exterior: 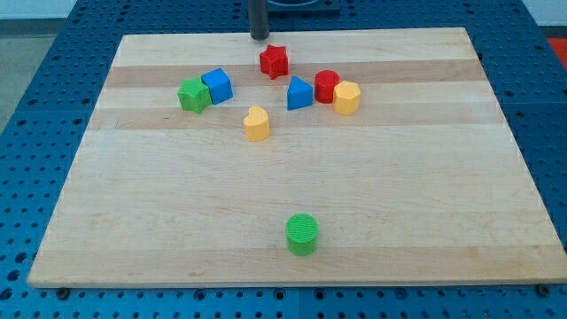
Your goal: Push the red star to the right of the cube
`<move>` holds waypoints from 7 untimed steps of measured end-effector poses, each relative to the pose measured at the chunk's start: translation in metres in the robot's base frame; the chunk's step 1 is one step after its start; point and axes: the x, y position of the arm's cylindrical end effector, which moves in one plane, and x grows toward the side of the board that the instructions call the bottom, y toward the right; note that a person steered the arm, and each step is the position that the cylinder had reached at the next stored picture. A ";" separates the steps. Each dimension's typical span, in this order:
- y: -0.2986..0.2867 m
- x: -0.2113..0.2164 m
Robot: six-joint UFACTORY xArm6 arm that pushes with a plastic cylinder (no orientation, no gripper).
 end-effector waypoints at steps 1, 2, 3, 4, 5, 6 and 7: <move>0.020 0.008; 0.034 0.015; 0.041 0.021; 0.041 0.038; 0.041 0.043; 0.041 0.049; 0.041 0.049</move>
